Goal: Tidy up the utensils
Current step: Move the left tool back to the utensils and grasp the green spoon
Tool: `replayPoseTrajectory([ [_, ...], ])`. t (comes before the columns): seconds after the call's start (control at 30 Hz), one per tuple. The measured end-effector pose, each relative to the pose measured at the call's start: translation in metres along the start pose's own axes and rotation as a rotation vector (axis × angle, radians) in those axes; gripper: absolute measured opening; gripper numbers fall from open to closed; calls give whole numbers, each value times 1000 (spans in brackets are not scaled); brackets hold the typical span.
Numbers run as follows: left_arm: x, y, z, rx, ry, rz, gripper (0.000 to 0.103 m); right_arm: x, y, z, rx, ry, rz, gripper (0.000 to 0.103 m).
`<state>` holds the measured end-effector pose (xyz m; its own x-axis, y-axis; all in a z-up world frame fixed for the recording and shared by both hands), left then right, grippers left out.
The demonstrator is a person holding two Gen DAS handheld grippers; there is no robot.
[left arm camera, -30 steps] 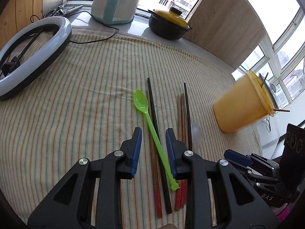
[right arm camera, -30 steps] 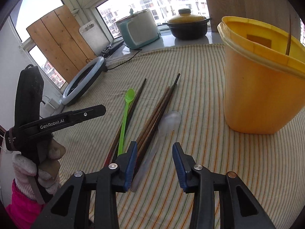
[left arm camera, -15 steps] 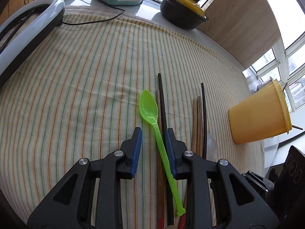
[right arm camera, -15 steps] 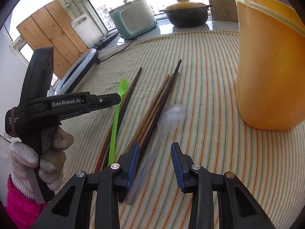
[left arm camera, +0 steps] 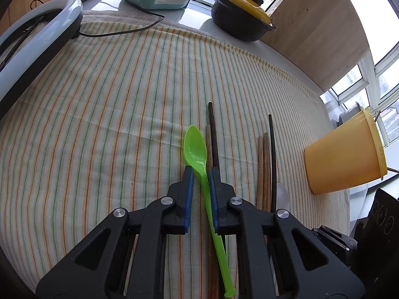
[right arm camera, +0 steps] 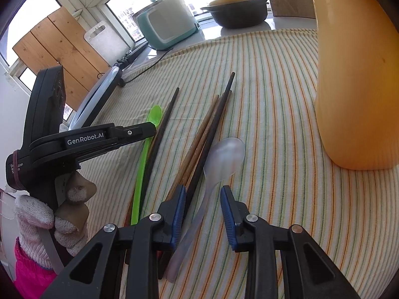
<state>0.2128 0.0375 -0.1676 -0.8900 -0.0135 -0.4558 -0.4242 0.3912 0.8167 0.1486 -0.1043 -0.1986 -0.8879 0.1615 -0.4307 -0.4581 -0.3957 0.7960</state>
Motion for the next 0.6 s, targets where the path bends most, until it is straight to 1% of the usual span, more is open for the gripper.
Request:
replayPoseTrajectory([
  [0.2,2,1,4,16,13,-6,8,-7,-5,0,-1,-32,-24,25],
  [0.3,3,2,4,14,13,-8,7,-12,-6,-3,-16,-72,-20,23],
  [0.37,3,2,4,15,13,-8,7,-15,-8,-5,-19,-95,-18,20],
  [0.5,3,3,5,18,16,-9,6,-21,-10,-9,-34,-145,-14,20],
  [0.6,3,5,4,15,18,-11,5,-23,-12,-10,-19,-153,-19,14],
])
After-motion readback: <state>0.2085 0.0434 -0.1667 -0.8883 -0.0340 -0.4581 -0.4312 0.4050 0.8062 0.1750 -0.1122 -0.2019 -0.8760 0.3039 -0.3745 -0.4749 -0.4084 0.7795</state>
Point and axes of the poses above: each gripper's, at about its wrist camera, not at the fingertips, and y roughly against the way its jaws point, z to its left, x to its underside, the point moved 3 cm from there along -y, roughly the way its jaws point, and after that the axes turned 9 degrees about -y, right-handed, at the moved point
